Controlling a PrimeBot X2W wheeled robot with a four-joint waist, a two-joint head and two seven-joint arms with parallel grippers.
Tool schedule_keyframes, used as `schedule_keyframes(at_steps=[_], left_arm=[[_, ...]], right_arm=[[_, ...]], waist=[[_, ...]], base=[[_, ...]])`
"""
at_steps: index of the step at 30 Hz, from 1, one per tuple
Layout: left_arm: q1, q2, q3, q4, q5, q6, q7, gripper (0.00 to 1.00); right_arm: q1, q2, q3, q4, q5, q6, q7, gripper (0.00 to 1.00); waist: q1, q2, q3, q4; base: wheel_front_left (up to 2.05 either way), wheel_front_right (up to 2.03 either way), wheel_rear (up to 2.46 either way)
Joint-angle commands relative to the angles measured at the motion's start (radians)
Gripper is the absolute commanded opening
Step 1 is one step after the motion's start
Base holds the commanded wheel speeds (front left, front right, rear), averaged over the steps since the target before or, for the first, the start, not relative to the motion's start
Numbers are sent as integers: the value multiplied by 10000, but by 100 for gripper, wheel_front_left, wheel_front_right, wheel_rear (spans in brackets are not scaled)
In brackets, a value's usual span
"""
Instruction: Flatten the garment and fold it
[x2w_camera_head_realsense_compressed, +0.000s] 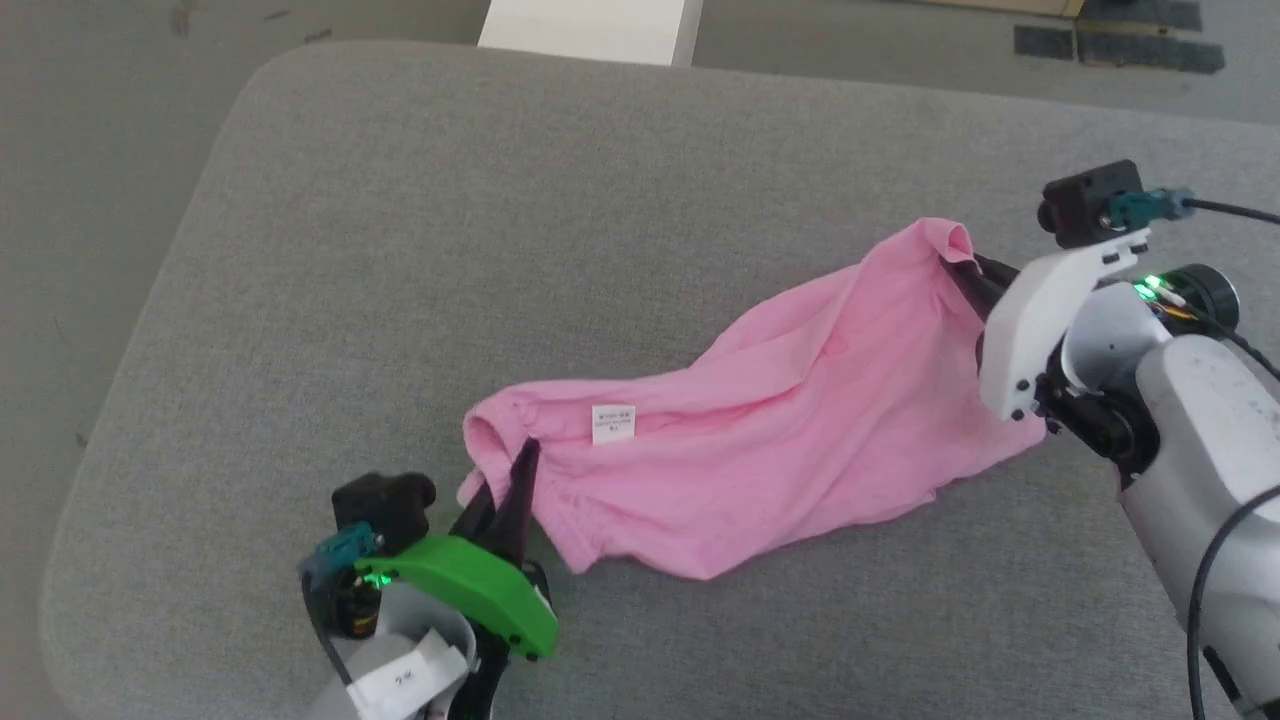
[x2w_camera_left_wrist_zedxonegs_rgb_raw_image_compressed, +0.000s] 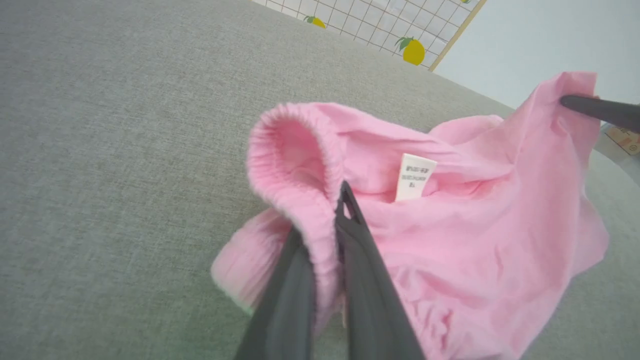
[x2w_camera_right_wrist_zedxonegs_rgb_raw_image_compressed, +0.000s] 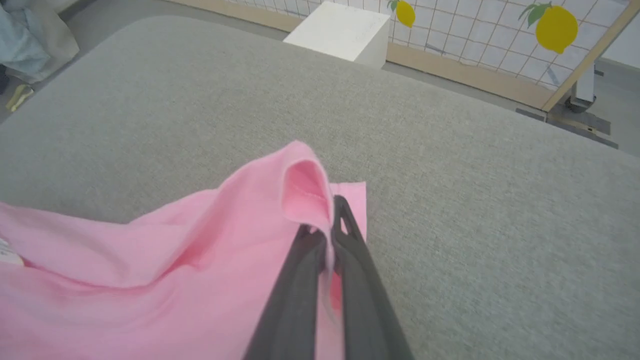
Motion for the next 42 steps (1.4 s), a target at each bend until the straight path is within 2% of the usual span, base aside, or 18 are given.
schedule_keyframes(at_steps=[1,9,10,11,12,13,14,15,16,23,30,36,42], left_arm=[[-333,-94,38,329,-37,-62,-73,0],[-916,-577,-62,1879,-204,-335,-184,0],[-889,-624,-119,1993,-245,-389,-136,0],[-867,-650,-161,2058,-268,-438,-117,0],[-842,-666,-191,2108,-280,-472,-121,0],[-780,-685,-231,2169,-330,-514,-67,0],[-739,-684,-239,2183,-350,-522,-65,34],[-694,-669,-225,2175,-356,-508,-109,87],[-657,-648,-218,2158,-352,-488,-131,100],[-306,-165,62,1494,-21,41,-529,100],[64,523,704,523,503,757,-900,100],[205,1022,1331,-158,1209,1306,-1051,100],[593,1122,2243,-1034,2057,1716,-1085,100]], right_arm=[[-303,10,257,357,94,-15,-139,0],[-1157,119,1614,2140,549,-15,-1228,0],[-1199,130,1754,2371,638,-15,-1363,5],[-1224,136,1864,2531,711,-15,-1483,31],[-1239,142,1971,2690,790,-15,-1579,95],[-1244,149,2100,2864,887,-15,-1714,100],[-1256,152,2177,2970,960,-15,-1873,100],[-1252,160,2279,3092,1057,-15,-2048,100],[-1239,162,2367,3174,1135,-15,-2169,100],[-976,185,2552,3436,1489,-15,-3875,100],[-496,227,2063,3366,1306,-15,-5459,100],[176,203,1520,2935,1063,-15,-5629,100],[872,-8,1102,2222,1068,-15,-4610,100]], waist=[[0,75,322,144],[0,75,591,89],[0,75,580,87],[0,75,560,90],[0,75,531,92],[0,75,463,99],[0,75,414,100],[0,75,334,95],[0,75,265,91],[0,75,-536,-59],[0,75,-1228,-441],[0,75,-1500,-793],[0,75,-1573,-999]], base=[[0,0,0],[0,0,0],[0,0,0],[0,0,0],[0,0,0],[0,0,0],[0,0,0],[0,0,0],[0,0,0],[0,0,0],[0,0,0],[0,0,0],[0,0,0]])
